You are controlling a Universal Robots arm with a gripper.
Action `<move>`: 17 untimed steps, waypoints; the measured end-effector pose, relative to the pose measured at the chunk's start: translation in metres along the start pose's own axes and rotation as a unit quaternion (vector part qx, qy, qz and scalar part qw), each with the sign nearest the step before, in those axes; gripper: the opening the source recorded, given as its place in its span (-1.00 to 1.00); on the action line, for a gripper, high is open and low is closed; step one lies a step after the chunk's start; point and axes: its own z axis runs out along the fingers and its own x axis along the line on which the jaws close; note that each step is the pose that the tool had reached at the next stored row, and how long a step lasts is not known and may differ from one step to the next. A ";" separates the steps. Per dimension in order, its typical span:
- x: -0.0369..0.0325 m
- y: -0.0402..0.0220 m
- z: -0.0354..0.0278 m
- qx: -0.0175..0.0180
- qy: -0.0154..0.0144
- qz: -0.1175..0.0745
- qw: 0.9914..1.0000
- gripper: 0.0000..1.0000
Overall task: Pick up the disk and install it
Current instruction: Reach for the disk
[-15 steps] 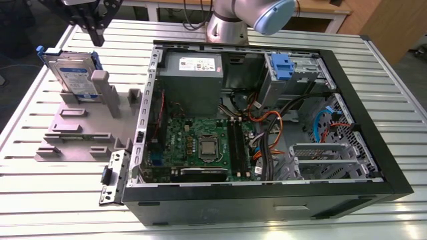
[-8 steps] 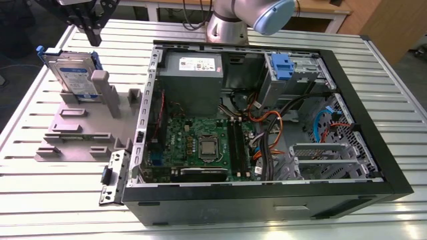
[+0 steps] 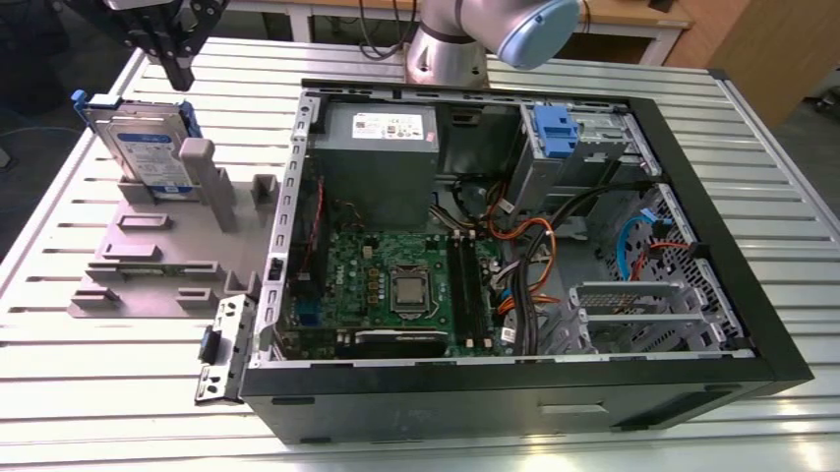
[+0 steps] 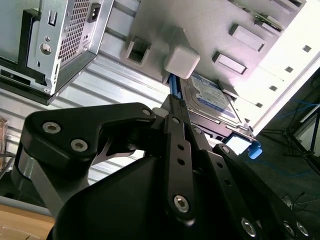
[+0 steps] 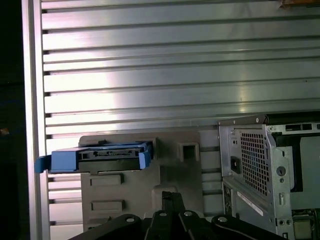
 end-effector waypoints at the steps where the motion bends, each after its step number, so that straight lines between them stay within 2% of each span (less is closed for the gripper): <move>1: 0.0007 0.0001 0.0000 0.000 0.000 0.000 1.000 -0.79; 17: 0.0124 -0.0004 0.0009 0.000 0.001 0.000 1.000 -0.79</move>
